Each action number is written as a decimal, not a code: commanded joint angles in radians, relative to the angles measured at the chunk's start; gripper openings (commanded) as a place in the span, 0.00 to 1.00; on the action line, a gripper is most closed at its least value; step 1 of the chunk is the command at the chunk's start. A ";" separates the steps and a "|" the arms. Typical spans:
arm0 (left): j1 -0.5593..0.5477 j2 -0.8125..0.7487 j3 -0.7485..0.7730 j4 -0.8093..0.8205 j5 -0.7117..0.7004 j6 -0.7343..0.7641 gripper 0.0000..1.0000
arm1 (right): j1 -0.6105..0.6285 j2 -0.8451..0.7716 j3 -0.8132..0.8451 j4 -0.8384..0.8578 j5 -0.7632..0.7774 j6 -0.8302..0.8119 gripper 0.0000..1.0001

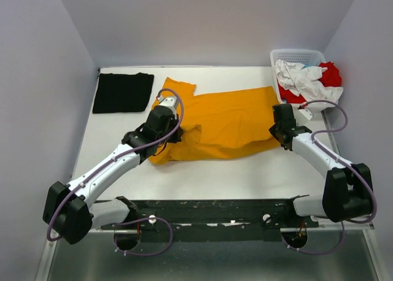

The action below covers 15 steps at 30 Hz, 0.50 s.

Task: Fold and stack the t-shirts
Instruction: Fold the flattened tshirt in 1/3 of the way

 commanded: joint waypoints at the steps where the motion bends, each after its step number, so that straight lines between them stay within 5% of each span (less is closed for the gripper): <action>1: 0.069 0.047 0.048 0.067 0.042 0.090 0.00 | -0.007 0.063 0.063 0.042 0.038 -0.018 0.01; 7: 0.169 0.159 0.081 0.129 0.189 0.231 0.00 | -0.007 0.150 0.117 0.090 0.043 -0.037 0.01; 15: 0.269 0.397 0.227 0.108 0.318 0.235 0.00 | -0.007 0.230 0.167 0.130 0.069 -0.074 0.01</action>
